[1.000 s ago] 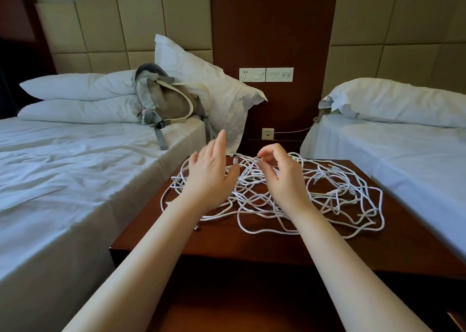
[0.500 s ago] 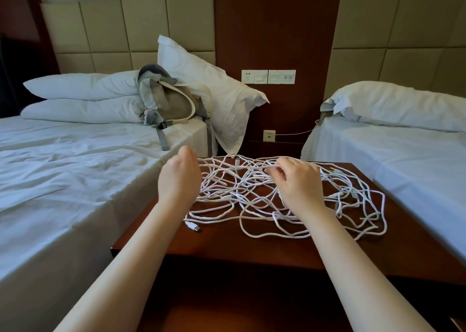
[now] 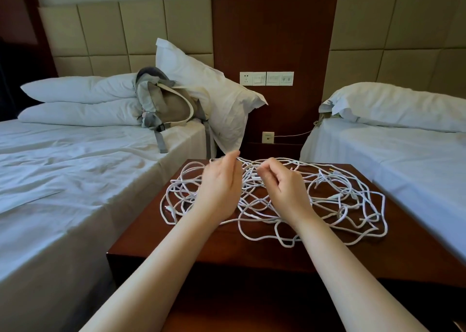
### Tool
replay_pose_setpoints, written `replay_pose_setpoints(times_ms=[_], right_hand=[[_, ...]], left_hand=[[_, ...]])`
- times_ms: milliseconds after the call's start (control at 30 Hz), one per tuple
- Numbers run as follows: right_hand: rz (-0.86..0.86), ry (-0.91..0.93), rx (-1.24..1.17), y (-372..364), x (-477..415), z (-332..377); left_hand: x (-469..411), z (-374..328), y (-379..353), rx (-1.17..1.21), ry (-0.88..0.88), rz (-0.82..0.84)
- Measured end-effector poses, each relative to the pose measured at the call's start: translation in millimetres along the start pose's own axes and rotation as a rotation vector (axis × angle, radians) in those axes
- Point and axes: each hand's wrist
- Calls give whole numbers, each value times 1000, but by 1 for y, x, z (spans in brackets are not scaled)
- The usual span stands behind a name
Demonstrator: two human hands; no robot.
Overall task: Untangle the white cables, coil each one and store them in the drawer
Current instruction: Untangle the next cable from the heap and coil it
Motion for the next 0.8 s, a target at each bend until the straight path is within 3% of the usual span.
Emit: replay_pose_setpoints(times_ms=[67, 133, 233, 467, 633, 800], right_hand=[[-9, 13, -2, 1, 0, 1], [8, 18, 18, 4, 1, 0], [94, -44, -11, 5, -2, 0], [280, -228, 9, 13, -16, 14], [357, -296, 45, 19, -18, 24], [533, -446, -242, 25, -19, 31]], left_hand=[[3, -4, -8, 171, 131, 106], [4, 1, -7, 124, 107, 106], [-1, 15, 9, 112, 73, -20], [-6, 31, 20, 147, 221, -252], [-7, 31, 18, 136, 251, -322], [-10, 44, 27, 146, 375, -429]])
Point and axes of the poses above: each hand's wrist, its own x-axis away from the middle knuckle, its own y-axis out of the back of the hand, z = x × y, and after that the axes turned 3 degrees about x, right-handed
